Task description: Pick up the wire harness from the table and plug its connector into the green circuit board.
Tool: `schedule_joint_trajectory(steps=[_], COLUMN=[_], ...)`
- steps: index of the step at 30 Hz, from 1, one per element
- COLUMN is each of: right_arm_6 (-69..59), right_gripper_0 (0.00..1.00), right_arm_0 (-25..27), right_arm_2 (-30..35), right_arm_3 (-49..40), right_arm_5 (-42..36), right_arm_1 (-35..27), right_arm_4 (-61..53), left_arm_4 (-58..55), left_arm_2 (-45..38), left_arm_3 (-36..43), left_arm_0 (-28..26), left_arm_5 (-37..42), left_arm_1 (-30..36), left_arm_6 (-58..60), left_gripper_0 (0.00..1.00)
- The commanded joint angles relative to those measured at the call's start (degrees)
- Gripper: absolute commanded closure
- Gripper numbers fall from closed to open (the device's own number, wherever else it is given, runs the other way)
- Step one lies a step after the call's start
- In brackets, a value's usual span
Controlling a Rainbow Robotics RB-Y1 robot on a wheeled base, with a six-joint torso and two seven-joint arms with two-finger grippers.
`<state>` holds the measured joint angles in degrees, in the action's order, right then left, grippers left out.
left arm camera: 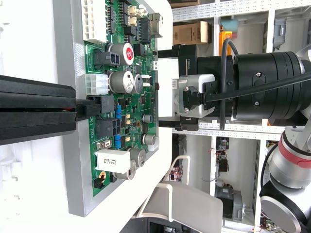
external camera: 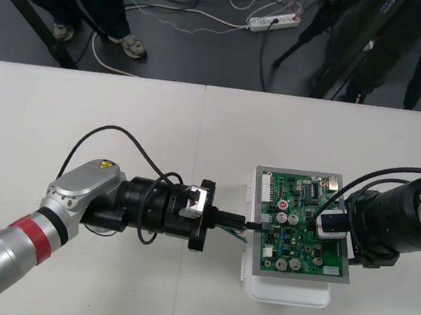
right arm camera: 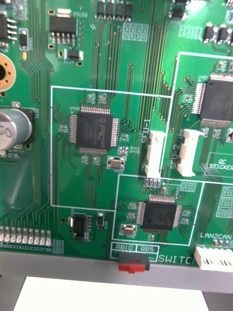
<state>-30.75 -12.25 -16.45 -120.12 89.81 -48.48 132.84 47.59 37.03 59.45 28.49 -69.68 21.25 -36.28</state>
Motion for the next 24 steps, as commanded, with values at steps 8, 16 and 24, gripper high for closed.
schedule_joint_trajectory(steps=[8, 16, 24], right_arm_6=[-3.0, -3.0, -2.9], right_gripper_0=[0.0, 0.0, 0.0], right_arm_0=[-1.7, -1.7, -1.7], right_arm_2=[-0.8, -0.8, -0.8], right_arm_3=[-1.2, -1.2, -1.2], right_arm_5=[0.2, 0.2, 0.2], right_arm_1=[0.1, 0.1, 0.1], right_arm_4=[-1.5, -1.5, -1.5], left_arm_4=[0.4, 0.4, 0.4], left_arm_2=[-1.1, -1.1, -1.1], left_arm_3=[1.8, 1.9, 2.0], left_arm_0=[1.3, 1.7, 1.7], left_arm_5=[1.9, 1.9, 1.8], left_arm_1=[-2.2, -2.6, -2.6], left_arm_6=[0.1, -0.8, -2.0], left_gripper_0=[1.0, 1.0, 1.0])
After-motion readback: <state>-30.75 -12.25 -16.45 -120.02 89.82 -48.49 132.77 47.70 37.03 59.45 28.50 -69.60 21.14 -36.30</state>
